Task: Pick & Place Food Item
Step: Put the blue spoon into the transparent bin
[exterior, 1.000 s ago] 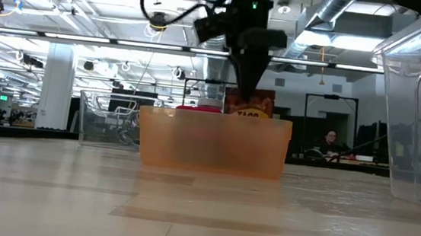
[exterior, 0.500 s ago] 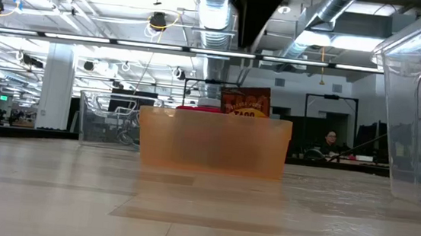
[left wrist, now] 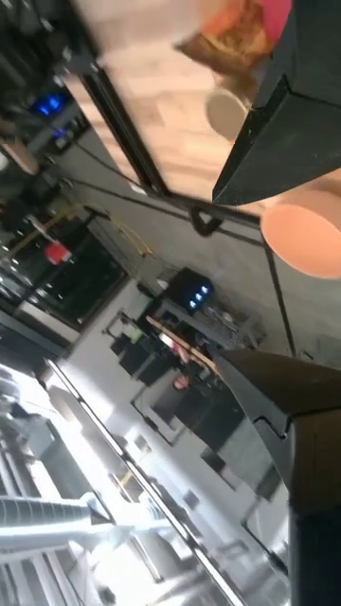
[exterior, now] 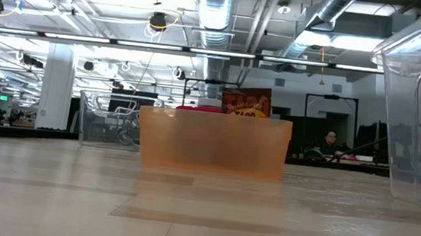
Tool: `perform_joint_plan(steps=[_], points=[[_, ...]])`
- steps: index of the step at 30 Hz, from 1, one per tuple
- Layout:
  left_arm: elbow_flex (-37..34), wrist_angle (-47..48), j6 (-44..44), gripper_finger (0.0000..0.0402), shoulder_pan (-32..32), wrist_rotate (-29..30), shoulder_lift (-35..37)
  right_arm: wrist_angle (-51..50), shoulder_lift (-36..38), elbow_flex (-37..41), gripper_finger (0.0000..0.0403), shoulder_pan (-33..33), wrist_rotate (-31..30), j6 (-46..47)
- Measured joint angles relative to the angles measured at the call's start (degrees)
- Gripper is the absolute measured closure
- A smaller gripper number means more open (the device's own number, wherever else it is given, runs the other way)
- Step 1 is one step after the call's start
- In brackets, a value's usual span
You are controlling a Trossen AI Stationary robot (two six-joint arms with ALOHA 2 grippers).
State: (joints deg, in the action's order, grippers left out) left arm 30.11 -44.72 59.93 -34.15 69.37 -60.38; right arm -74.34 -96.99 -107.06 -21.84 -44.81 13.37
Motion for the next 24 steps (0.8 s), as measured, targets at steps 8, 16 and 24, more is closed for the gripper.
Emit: perform_joint_plan(steps=[8, 16, 24], points=[[0.00, 4.56, -8.56, 0.0147, 0.02, -5.40, 0.00, 25.60, 17.40, 28.78, 0.0247, -5.58, -9.29, -0.11], [0.00, 34.23, -44.76, 0.0147, -1.43, -14.06, 0.00, 40.63, 28.48, 45.11, 0.0248, -9.27, -10.84, -0.34], [0.00, 51.43, -78.08, 0.0161, -2.10, -39.01, -3.10, 44.61, 31.34, 46.42, 0.0249, -11.81, -10.84, -3.12]])
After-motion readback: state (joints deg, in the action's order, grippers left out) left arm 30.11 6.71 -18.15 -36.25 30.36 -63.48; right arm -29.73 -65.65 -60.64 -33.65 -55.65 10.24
